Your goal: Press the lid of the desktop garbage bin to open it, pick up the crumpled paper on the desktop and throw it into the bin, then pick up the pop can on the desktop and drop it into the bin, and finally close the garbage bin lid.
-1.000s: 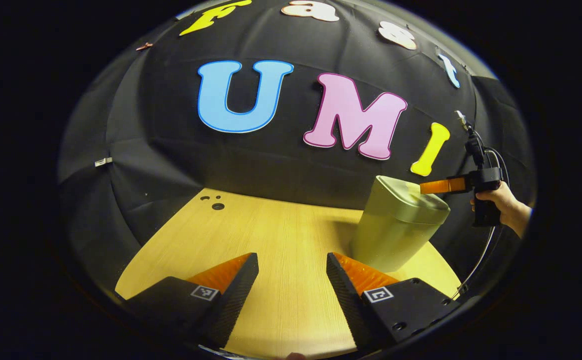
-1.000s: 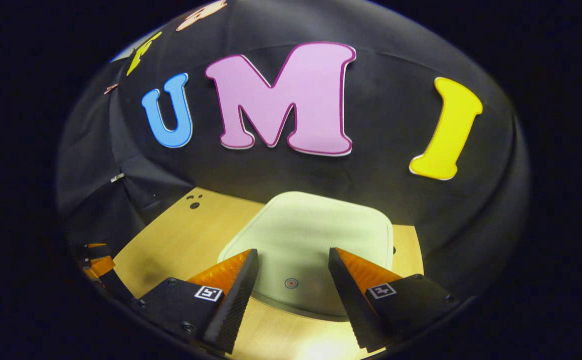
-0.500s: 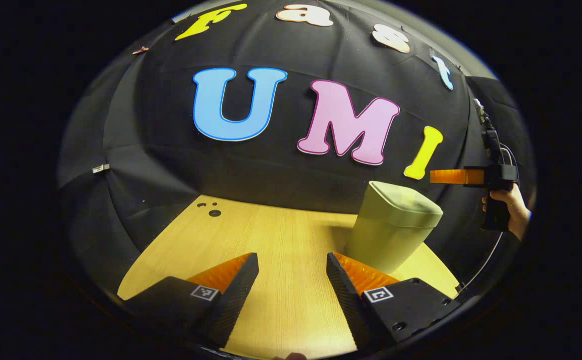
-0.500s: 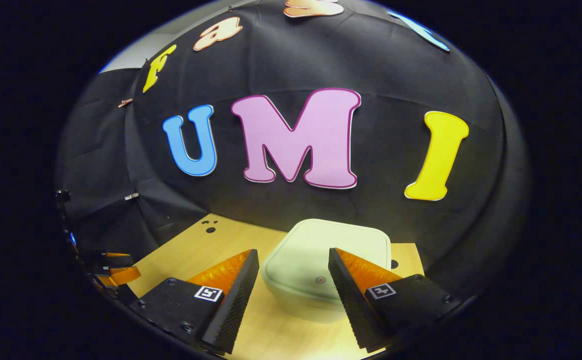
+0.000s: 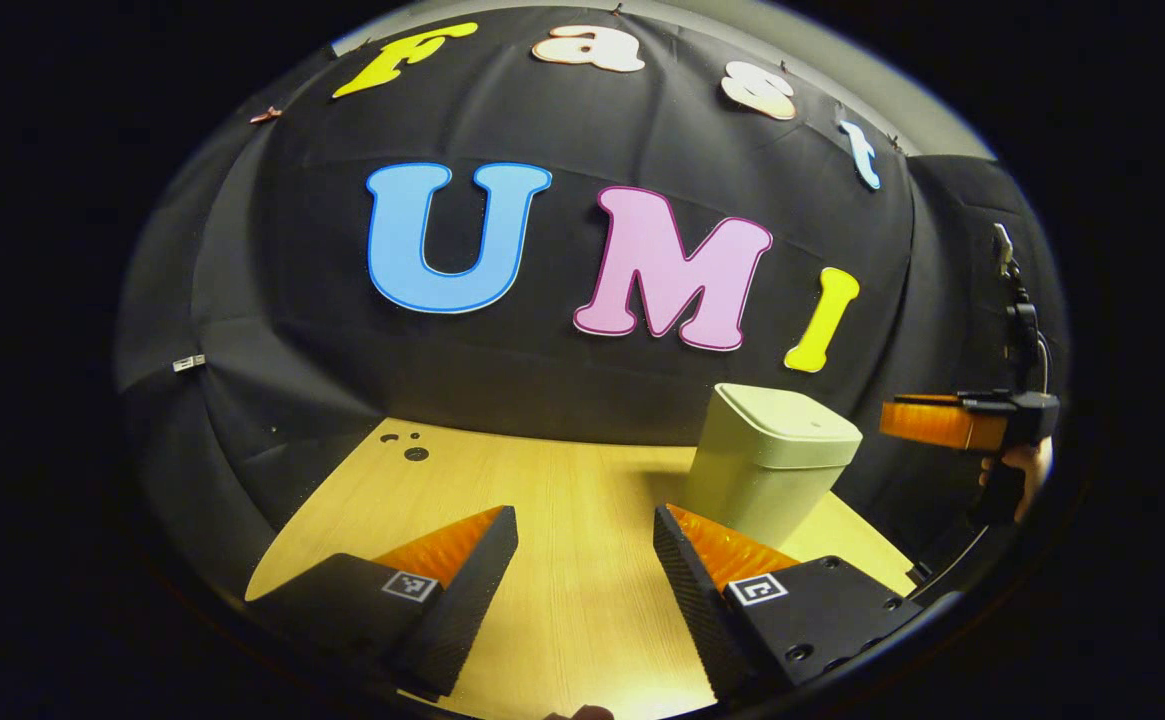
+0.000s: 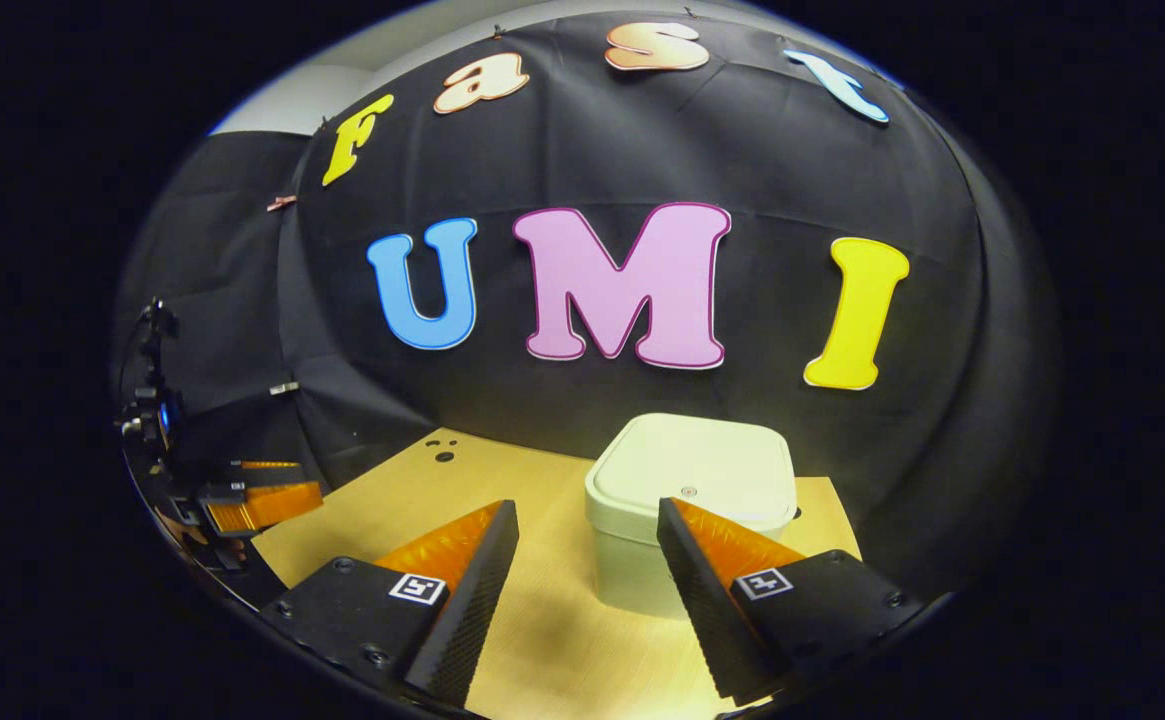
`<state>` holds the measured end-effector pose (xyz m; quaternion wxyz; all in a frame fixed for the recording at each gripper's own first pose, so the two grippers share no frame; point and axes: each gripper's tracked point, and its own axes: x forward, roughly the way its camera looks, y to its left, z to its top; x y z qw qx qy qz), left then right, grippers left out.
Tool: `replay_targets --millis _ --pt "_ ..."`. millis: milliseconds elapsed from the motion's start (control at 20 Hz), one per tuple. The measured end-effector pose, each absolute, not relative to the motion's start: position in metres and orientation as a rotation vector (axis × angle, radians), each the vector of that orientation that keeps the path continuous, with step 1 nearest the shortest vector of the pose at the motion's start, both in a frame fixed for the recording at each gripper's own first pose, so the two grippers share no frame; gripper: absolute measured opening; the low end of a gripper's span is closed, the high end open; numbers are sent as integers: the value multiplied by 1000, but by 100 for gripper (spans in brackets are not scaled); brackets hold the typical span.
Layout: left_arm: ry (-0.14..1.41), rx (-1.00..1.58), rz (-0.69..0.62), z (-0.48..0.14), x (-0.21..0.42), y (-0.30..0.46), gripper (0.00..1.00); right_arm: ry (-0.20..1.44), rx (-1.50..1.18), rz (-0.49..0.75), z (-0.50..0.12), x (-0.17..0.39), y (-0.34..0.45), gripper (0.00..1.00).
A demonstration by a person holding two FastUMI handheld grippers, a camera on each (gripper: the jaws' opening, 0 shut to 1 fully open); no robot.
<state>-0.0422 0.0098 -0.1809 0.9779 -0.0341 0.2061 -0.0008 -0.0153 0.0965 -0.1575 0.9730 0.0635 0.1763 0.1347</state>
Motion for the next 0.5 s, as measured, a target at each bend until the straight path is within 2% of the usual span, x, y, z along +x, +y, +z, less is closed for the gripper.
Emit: replay_targets --millis 500 --pt "369 17 47 -169 -53 -22 90 382 168 390 -194 -35 99 89"
